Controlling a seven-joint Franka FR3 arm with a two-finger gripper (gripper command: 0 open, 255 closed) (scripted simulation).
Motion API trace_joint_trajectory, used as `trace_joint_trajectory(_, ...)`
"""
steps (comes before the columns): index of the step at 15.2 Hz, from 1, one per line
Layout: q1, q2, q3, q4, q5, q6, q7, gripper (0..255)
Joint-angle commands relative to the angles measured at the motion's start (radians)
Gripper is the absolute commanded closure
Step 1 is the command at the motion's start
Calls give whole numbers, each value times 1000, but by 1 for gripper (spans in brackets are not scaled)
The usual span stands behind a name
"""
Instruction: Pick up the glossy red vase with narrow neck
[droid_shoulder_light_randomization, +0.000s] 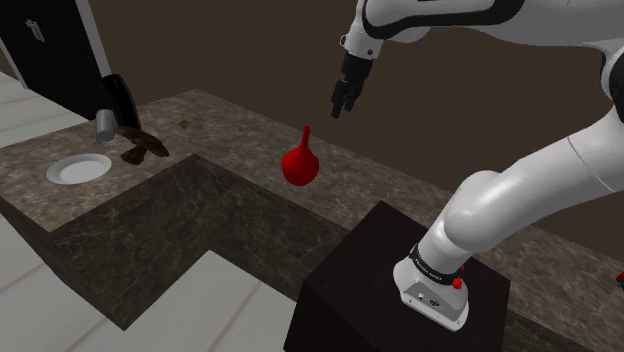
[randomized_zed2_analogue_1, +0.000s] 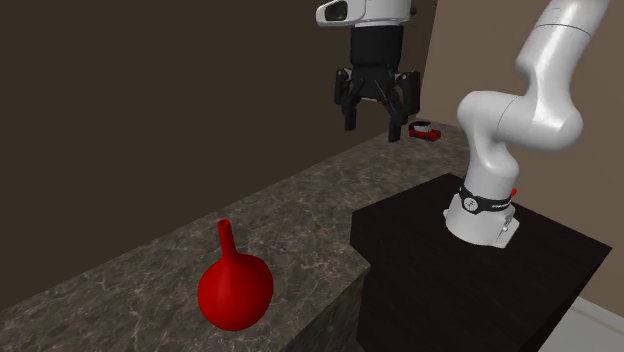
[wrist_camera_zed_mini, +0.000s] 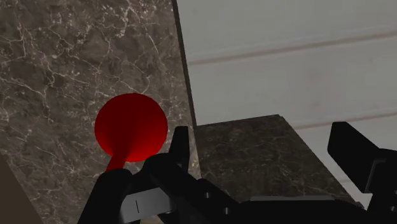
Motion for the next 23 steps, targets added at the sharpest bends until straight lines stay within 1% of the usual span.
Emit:
trace_joint_trajectory(1, -5, 70, -15, 27, -8, 36, -27, 0)
trace_joint_trajectory(7, -19, 286, -56, 136, -16, 121, -106, 0)
trace_joint_trajectory(13, -41, 512, -84, 291, -6, 171, -181, 0)
trace_joint_trajectory(18, -68, 708, -95, 457, 8, 184, -236, 0)
trace_joint_trajectory(23, -103, 913, -97, 666, 22, 166, -281, 0)
